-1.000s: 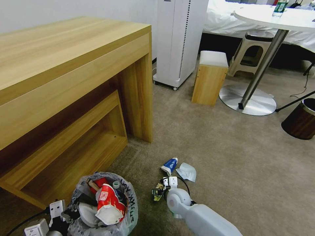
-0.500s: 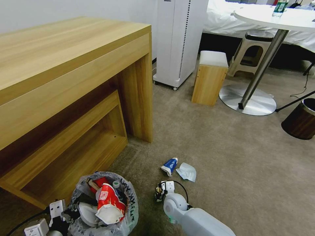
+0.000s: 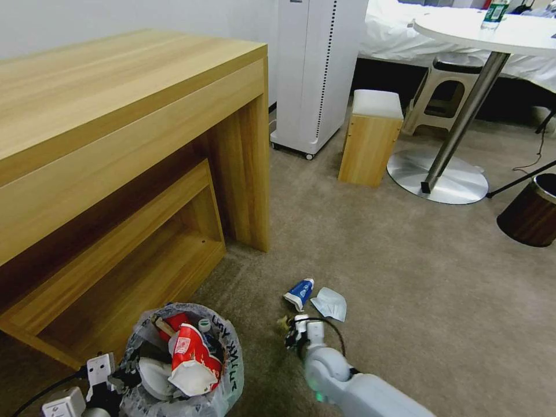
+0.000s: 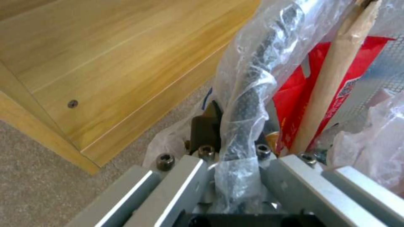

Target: Pick up the trash bin and place the garbage on the floor into it.

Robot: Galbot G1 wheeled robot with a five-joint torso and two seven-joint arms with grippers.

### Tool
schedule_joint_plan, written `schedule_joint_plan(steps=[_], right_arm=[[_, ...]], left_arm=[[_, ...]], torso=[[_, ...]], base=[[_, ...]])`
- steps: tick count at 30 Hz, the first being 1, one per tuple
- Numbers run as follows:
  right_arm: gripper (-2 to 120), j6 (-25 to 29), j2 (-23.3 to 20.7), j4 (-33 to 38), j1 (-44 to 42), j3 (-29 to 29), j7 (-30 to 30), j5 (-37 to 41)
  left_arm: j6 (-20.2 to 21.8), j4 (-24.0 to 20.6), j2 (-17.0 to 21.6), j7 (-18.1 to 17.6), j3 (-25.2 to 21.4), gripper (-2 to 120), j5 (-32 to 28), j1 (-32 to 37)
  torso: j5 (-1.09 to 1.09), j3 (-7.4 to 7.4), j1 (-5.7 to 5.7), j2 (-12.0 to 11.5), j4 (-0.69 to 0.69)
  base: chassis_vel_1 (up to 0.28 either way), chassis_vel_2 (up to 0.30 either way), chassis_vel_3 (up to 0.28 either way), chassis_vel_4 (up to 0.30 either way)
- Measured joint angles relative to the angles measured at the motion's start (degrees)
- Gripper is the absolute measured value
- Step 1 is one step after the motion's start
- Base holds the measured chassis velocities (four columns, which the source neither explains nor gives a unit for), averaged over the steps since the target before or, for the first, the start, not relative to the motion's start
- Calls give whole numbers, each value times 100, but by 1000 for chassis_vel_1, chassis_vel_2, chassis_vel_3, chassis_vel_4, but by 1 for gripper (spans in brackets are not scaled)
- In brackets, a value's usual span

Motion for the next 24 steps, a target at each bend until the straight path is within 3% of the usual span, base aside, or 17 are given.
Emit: schedule_joint_plan(steps=[1,4,5,12,16,22,24], right_arm=[[0,0,0,0,0,0,0,0],[0,1449,-317,235,95,-62,-941,-569],[0,1449,-317,235,95,-62,-941,-569],[0,3218,-657,529,875,-772,-2522,-774],[0,3693,-720,685,1434,-1278,-3100,-667],[0,3757,-767,955,2090,-1920,-3316,-522],[0,3721,-733,1084,2591,-2551,-3302,-305]], left_arm=[[0,0,0,0,0,0,0,0],[0,-1,-8,-1,1,0,3,-14],[0,-1,-8,-1,1,0,3,-14],[0,-75,-91,1,3,0,71,21],[0,-146,-147,5,4,0,106,44],[1,-204,-196,10,7,0,161,71],[15,-249,-230,11,14,0,183,73]], torso=[[0,0,0,0,0],[1,0,0,0,2],[1,0,0,0,2],[1,0,0,0,3],[1,0,0,0,3],[0,0,0,0,3],[0,0,0,0,2]], base=[[0,0,0,0],[0,0,0,0],[0,0,0,0],[0,0,0,0],[0,0,0,0],[0,0,0,0],[0,0,0,0]])
